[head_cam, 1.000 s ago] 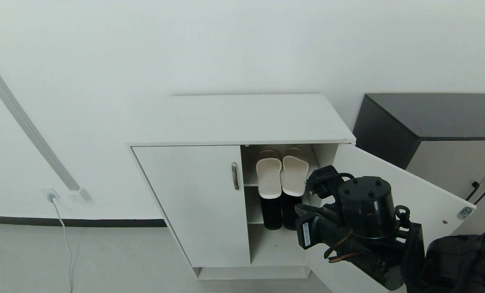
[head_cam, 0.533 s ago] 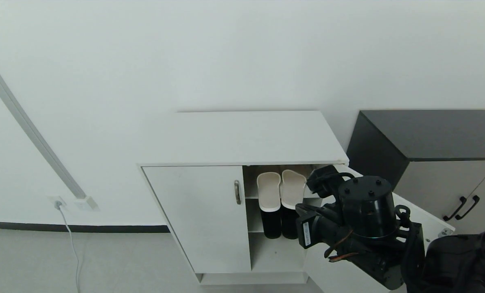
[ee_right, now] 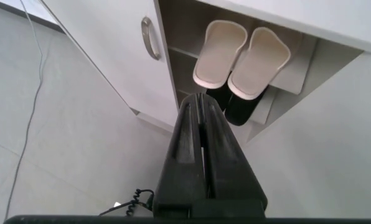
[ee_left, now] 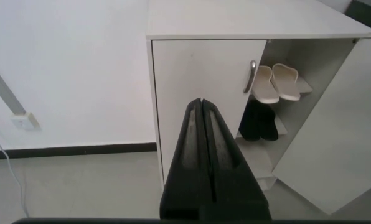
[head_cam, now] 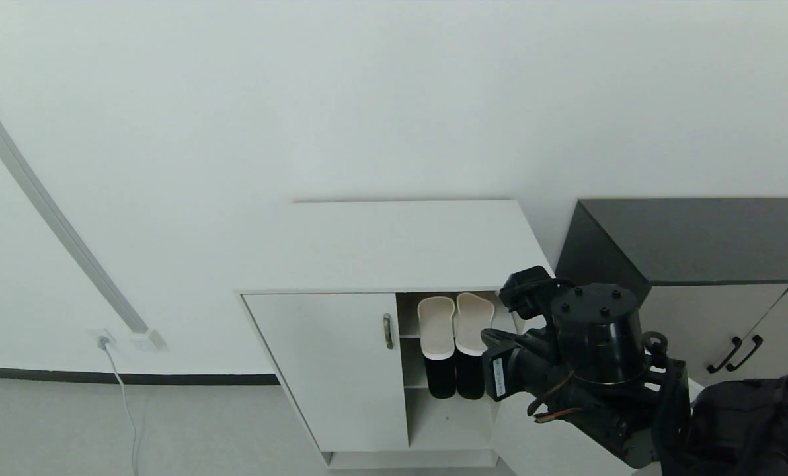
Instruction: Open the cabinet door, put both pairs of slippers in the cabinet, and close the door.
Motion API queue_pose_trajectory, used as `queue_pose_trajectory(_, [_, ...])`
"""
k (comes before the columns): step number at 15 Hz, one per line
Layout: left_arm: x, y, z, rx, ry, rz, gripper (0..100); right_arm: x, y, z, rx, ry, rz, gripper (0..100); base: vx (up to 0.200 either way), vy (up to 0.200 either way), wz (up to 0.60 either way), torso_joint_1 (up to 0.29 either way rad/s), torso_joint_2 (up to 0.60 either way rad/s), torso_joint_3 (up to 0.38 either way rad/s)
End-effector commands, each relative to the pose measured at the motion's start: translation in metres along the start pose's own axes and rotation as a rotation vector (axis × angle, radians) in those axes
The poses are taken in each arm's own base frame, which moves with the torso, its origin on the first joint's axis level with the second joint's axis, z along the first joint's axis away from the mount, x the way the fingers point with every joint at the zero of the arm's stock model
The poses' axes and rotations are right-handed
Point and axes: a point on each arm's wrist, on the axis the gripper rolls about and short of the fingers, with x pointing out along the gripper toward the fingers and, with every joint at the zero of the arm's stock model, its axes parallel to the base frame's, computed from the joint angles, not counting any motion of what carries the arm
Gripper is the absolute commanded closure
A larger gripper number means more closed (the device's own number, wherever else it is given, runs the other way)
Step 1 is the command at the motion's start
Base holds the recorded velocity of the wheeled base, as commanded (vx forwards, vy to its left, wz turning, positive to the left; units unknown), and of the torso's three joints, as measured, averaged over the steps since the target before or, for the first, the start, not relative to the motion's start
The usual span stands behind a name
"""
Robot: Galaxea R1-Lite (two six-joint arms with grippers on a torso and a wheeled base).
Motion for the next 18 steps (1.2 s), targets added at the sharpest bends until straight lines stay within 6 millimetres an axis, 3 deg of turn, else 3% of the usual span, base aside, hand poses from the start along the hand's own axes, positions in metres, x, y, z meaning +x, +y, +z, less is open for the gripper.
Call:
queue_pose_trajectory(1, [0.0001,0.0,0.0,-0.001,0.001,0.0,100,-0.0016,-0.0001,0.0019,0.003,-0.008,0.002,100,0.0,0.0,0.0,0.183,-0.36,-0.198])
queue_pose_trajectory(7, [0.0001,0.0,0.0,0.001,0.001,-0.001,100,-0.0024,-0.0008,0.0031,0.008,-0.021,0.001,100,0.0,0.0,0.0,0.159,-0.34,-0.174])
queue_pose_trajectory(18, [0.0001,-0.0001,0.0,0.007,0.001,-0.006,100,-0.0037,-0.0015,0.0017,-0.01,-0.04,0.003,100,0.0,0.0,0.0,0.005,-0.01,0.018])
